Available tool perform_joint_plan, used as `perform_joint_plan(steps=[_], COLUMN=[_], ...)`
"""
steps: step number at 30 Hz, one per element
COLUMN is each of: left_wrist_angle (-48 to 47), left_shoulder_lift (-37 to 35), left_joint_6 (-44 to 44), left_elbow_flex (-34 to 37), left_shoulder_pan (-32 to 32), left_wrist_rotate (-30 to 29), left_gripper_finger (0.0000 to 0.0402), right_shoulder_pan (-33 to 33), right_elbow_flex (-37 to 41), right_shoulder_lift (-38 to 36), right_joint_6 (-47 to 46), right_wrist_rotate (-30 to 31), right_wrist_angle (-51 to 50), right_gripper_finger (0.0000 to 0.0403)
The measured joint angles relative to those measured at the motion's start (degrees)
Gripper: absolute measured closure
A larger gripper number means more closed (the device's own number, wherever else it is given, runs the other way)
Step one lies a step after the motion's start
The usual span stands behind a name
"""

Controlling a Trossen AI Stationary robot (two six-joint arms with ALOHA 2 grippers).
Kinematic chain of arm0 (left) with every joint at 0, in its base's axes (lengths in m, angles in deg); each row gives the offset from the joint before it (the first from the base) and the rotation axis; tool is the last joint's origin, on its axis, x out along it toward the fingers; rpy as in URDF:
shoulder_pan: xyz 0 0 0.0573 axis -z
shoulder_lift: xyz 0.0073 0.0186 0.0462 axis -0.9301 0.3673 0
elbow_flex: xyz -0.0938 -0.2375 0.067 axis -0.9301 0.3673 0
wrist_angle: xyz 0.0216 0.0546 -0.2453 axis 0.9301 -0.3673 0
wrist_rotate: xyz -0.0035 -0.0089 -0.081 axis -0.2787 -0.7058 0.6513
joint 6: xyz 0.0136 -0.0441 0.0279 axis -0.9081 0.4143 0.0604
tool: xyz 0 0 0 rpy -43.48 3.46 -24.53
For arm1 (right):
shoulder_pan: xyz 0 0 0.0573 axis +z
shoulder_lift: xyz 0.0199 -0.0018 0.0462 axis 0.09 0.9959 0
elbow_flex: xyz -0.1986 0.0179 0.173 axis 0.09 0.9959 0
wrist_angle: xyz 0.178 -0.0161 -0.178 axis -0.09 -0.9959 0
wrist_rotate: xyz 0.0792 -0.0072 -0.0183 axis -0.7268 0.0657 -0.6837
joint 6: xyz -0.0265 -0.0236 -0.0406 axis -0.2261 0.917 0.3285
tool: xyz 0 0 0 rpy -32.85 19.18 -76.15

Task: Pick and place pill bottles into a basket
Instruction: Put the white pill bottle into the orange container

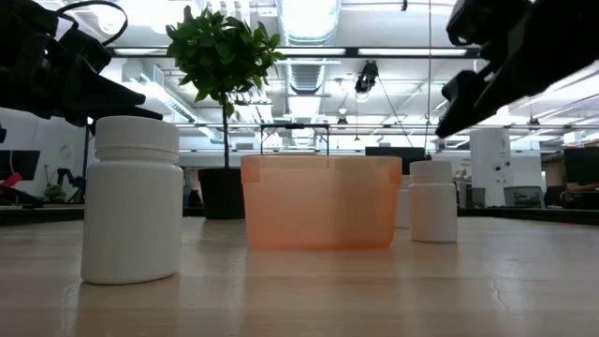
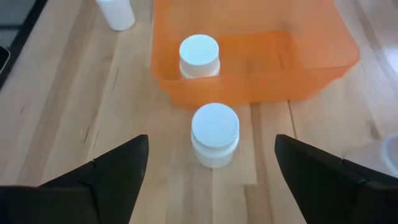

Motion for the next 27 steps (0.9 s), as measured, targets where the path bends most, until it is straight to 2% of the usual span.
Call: perform_joint_plan(steps=[5, 15, 27], left_wrist_angle=[0.1, 0.0, 0.1], left_shoulder_lift=[0.0, 0.0, 0.0], left_joint_6=[0.0, 0.0, 0.0], left_elbow_flex=[0.0, 0.0, 0.0], left_shoulder_pan=[0.0, 0.0, 0.0], left_wrist_rotate=[0.0, 0.0, 0.0], left_gripper_finger=[0.0134, 0.0134, 0.0134], right_shoulder_pan=[0.0, -1.7, -1.9], right_elbow_flex=[-5.8, -11.4, -12.9], right_shoulder_lift=[1.5, 8.4, 14.9], right_joint_6=[-0.9, -6.6, -4.9], right_wrist_rotate=[-0.1, -1.6, -1.6], right_wrist_angle=[-9.1, -8.4, -8.3], right_gripper_finger=[0.0073, 0.0074, 0.0074])
